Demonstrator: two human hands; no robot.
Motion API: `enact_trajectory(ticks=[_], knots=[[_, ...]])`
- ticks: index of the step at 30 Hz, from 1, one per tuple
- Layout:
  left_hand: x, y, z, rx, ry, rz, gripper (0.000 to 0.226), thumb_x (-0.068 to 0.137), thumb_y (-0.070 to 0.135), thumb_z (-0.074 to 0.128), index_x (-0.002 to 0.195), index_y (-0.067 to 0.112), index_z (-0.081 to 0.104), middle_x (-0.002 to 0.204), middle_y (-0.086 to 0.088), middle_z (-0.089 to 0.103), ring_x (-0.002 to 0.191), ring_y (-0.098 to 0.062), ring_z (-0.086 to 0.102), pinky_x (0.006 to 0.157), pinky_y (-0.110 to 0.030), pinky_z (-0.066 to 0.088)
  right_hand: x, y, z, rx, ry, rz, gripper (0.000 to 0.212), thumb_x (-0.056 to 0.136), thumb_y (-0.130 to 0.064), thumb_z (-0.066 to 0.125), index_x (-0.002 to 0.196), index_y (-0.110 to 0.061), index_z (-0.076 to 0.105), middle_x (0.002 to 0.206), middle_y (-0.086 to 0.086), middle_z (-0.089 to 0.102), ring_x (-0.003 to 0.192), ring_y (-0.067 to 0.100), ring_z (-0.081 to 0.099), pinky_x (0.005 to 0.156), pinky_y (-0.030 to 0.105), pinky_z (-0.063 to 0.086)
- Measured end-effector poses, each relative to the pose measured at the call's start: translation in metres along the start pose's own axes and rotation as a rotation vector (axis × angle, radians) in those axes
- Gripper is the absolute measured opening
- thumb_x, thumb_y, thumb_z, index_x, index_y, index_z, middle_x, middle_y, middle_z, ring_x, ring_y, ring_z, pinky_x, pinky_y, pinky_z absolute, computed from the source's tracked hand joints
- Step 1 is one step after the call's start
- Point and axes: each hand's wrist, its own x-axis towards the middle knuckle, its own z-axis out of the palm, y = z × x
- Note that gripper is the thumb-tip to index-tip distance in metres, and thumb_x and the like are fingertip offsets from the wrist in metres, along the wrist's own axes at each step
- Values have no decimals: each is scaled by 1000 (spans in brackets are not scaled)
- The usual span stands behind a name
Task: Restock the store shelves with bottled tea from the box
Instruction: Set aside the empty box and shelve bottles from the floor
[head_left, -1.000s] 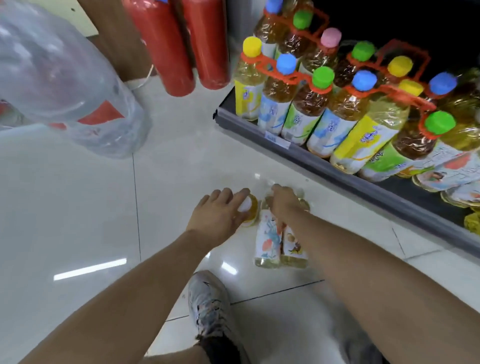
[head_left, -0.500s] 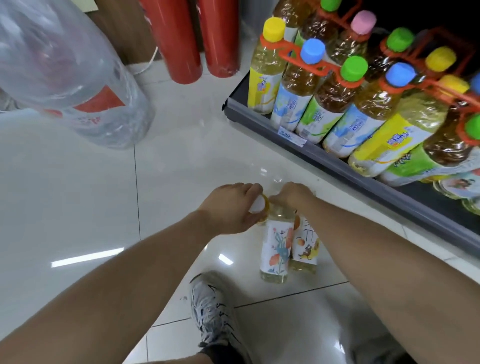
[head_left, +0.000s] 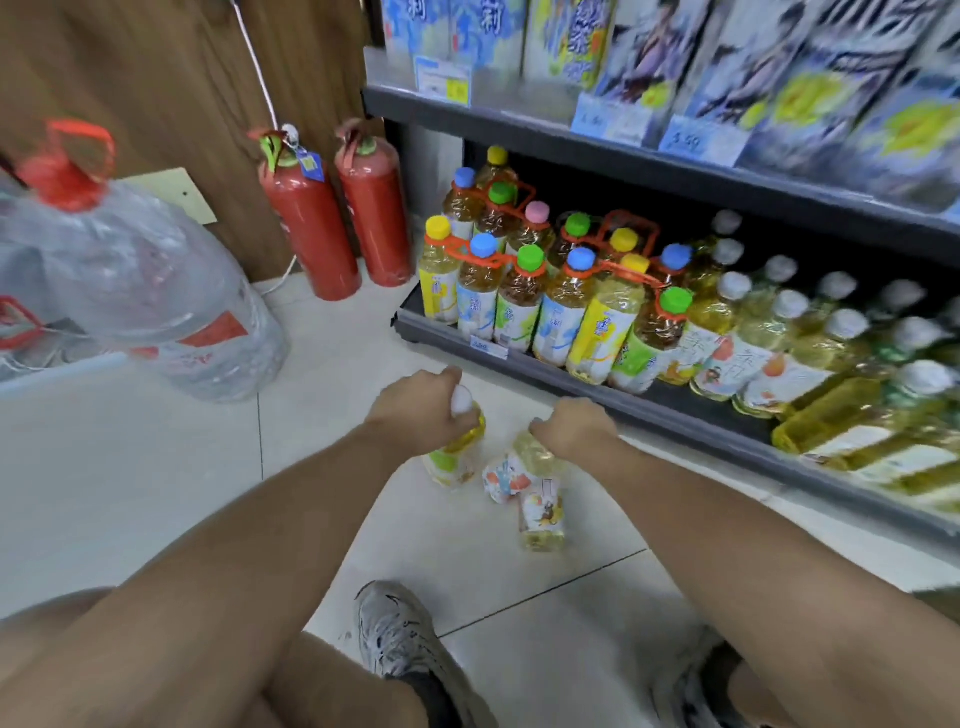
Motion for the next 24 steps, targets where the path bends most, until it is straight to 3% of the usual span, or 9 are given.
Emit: enact_trajectory(ticks=[2,6,10,13,16,18,21,24], knots=[[-8,24,-17,-33,34,-20,36,90,53,56,100,20,46,87,-1,55,83,-27,55,62,-35,41,-23,12,-28,26,75,-21,38,90,-48,49,92,-12,63,101,10,67,95,29,64,69,31,50],[-16,81,-44,-89,81,-26,33,90,49,55,104,19,50,99,-4,61,91,-28,59,71,-37,50,-67,43,-86,23,167,-28,41,90,-48,54,104,-11,65,105,10,65,98,30,62,68,31,47],[-21,135,-61,-62,83,-13,44,90,57,55,108,17,49,99,-3,55,92,-27,55,73,-38,50,-103,92,-130,88,186,58,35,88,-46,56,86,-11,59,90,7,62,82,26,57,63,29,44],[-13,166,-64,-82,49,-4,47,87,57,57,113,18,51,100,-2,59,93,-27,58,77,-36,49,-118,134,-144,143,226,147,38,88,-50,54,90,-12,61,93,5,62,90,27,61,66,29,44],[-3,196,-56,-35,-25,79,50,88,54,58,122,18,51,100,-3,59,97,-29,61,78,-38,53,-122,170,-149,198,261,242,39,87,-51,55,98,-14,63,101,5,66,85,25,60,62,28,45],[6,216,-44,38,-32,140,47,91,52,57,125,20,49,104,-6,59,102,-32,61,71,-36,48,-120,193,-151,226,266,315,33,88,-47,55,89,-15,59,96,4,66,78,23,56,57,25,43],[26,245,-31,95,-21,227,43,95,47,54,129,21,48,116,-10,63,106,-34,61,71,-36,47,-110,220,-160,296,295,415,37,91,-48,54,78,-13,56,88,4,59,80,24,56,65,27,47],[54,267,-30,54,10,290,36,95,45,55,121,21,50,112,-8,64,103,-33,62,72,-37,49,-90,234,-172,448,341,457,38,88,-46,59,69,-14,55,82,4,62,73,23,57,57,26,43]])
